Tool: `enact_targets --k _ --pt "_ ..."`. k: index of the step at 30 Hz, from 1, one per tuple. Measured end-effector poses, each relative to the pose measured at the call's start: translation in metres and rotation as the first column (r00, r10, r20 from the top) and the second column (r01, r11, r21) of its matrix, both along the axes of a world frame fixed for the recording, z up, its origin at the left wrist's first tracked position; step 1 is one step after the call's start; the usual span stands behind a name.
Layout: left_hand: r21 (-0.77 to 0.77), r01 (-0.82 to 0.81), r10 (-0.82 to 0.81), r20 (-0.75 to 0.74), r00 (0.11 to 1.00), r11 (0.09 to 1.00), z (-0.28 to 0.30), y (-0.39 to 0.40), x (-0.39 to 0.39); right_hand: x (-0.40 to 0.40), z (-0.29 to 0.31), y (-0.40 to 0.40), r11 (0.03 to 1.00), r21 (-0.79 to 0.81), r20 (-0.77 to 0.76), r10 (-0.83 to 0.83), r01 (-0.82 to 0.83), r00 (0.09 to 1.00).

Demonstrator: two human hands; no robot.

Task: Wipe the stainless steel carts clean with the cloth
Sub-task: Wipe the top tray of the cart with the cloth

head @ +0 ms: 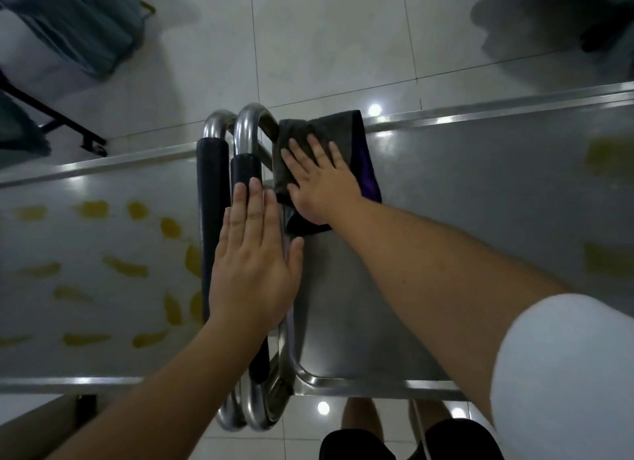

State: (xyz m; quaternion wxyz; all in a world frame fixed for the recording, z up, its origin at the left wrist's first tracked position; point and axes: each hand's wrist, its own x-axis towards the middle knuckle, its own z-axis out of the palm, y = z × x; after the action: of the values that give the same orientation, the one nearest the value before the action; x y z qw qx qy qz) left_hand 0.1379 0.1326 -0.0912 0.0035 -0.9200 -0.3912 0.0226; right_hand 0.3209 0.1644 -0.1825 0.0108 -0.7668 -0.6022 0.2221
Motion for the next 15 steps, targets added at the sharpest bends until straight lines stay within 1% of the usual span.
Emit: enact_targets --k 3,6,8,11,13,15 --pt "-0.012 0.003 -0.003 -0.007 1.0 1.0 0.001 -0.001 0.001 0.005 0.0 -0.009 0.999 0.028 0.009 0.033 -0.033 0.999" --pt "-0.026 0.006 -0.006 -0.003 1.0 1.0 0.0 -0.002 0.002 0.034 -0.001 -0.049 0.998 0.051 0.055 -0.025 0.023 0.998" --pt "-0.037 0.004 -0.004 -0.007 1.0 0.999 0.001 -0.003 0.003 0.068 -0.001 -0.083 0.992 0.052 0.084 -0.117 0.113 0.99" --pt "-0.055 -0.001 0.0 -0.018 1.0 0.998 0.004 -0.003 0.005 0.134 -0.004 -0.135 0.956 0.028 0.116 -0.294 0.293 0.949" --pt "-0.077 -0.009 0.007 -0.017 1.0 0.997 0.005 -0.003 0.005 0.169 -0.005 -0.167 0.905 0.005 0.138 -0.423 0.426 0.896" --pt "-0.091 -0.024 0.023 -0.011 1.0 0.996 0.006 -0.003 0.004 0.177 -0.01 -0.179 0.822 -0.008 0.162 -0.561 0.57 0.812"
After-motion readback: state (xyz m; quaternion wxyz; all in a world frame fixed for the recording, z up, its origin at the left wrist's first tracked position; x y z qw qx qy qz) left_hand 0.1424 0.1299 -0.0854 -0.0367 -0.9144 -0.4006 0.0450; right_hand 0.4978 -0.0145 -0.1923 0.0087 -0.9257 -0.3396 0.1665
